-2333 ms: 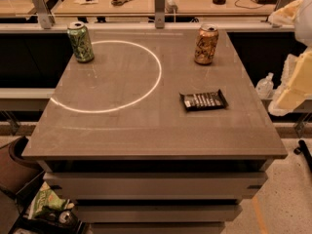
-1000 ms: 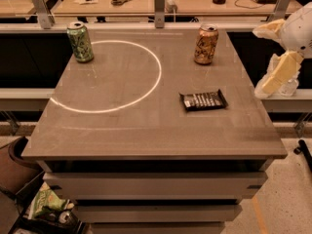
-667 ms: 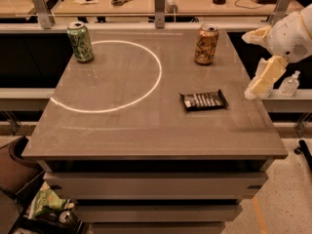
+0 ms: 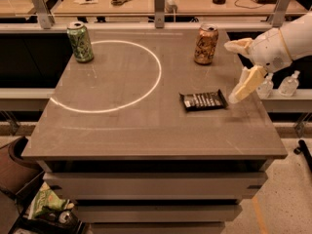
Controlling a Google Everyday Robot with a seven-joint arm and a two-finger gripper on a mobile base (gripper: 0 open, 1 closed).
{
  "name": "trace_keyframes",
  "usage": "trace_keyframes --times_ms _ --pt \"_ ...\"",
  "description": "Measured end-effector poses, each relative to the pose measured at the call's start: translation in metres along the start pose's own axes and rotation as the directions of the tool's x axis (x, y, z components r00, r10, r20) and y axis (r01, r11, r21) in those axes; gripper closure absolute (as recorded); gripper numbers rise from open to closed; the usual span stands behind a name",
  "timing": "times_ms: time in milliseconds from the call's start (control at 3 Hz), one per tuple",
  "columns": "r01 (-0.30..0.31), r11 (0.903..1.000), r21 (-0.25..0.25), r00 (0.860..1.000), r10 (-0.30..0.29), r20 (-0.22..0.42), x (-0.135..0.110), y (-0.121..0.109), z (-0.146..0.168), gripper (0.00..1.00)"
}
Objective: Move rxbar chocolate near green can
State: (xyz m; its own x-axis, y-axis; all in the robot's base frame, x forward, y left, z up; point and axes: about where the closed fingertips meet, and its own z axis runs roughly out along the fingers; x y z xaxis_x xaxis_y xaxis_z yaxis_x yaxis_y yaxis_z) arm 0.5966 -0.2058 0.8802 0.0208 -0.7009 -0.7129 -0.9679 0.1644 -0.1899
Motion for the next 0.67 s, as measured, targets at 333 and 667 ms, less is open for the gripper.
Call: trace_keyframes --times_ms 333,667 --pt "0.011 0.9996 -0.025 0.998 -0.010 0.060 0.002 0.003 0.020 0.00" --pt "0.017 0.9987 -0.049 0.995 -0.012 0.101 0.005 0.013 0.034 0.00"
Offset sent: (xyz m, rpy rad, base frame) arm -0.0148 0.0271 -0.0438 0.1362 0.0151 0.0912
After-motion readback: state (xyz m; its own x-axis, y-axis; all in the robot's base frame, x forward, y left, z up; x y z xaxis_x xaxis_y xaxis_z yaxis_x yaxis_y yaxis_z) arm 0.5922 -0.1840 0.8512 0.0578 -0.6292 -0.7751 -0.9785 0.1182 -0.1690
